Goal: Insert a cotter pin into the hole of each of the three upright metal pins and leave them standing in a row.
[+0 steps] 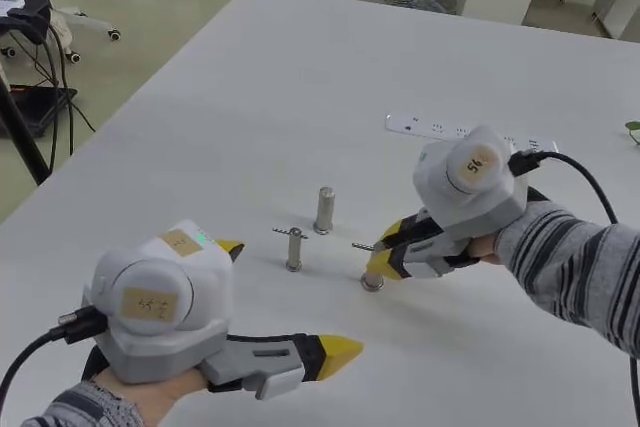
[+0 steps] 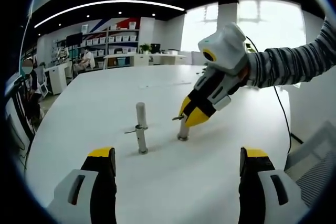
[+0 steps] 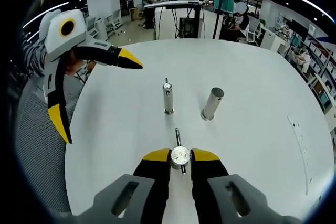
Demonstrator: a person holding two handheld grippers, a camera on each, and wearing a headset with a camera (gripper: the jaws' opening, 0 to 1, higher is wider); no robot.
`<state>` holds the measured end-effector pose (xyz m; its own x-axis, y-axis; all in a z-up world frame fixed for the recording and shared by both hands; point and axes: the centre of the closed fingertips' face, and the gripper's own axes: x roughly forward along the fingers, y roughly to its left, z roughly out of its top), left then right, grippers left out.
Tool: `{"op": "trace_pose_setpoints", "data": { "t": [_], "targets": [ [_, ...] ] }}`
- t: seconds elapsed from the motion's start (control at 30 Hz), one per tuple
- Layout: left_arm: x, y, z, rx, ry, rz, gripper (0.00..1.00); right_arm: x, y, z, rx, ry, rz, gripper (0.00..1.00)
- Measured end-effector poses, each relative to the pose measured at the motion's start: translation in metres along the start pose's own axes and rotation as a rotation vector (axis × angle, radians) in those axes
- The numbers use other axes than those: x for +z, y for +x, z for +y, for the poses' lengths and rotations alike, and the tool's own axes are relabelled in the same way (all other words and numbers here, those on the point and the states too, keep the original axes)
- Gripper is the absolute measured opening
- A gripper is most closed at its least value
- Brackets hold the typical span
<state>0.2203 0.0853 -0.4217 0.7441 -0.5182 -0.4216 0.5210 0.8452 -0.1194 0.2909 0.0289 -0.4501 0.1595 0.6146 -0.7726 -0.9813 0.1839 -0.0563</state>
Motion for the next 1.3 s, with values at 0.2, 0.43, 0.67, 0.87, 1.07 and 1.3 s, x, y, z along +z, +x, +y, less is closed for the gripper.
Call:
{"op": "trace_pose_setpoints", "data": {
  "t": [0.2,0.43,0.67,0.87,1.07,1.3],
  "targets": [
    [0.002,0.000,0.000,0.002,0.003,-0.008,0.98,0.016,-0.007,-0.001,-0.017,0.036,-0.063,0.23],
    [0.004,0.000,0.001,0.004,0.010,-0.015,0.98,0.043,-0.003,-0.013,-0.072,0.147,-0.222,0.27],
    [0.006,-0.002,0.004,0.007,0.000,-0.026,0.98,0.056,0.012,-0.038,-0.137,0.250,-0.289,0.28],
    [0.008,-0.001,0.004,0.010,0.009,-0.034,0.98,0.063,0.025,-0.044,-0.158,0.334,-0.303,0.29],
    [0.007,0.000,0.008,0.029,0.026,-0.029,0.98,0.058,0.043,-0.059,-0.187,0.423,-0.311,0.29],
    [0.012,0.001,0.009,0.031,-0.014,-0.059,0.98,0.059,0.053,-0.055,-0.179,0.426,-0.310,0.25]
  ]
}}
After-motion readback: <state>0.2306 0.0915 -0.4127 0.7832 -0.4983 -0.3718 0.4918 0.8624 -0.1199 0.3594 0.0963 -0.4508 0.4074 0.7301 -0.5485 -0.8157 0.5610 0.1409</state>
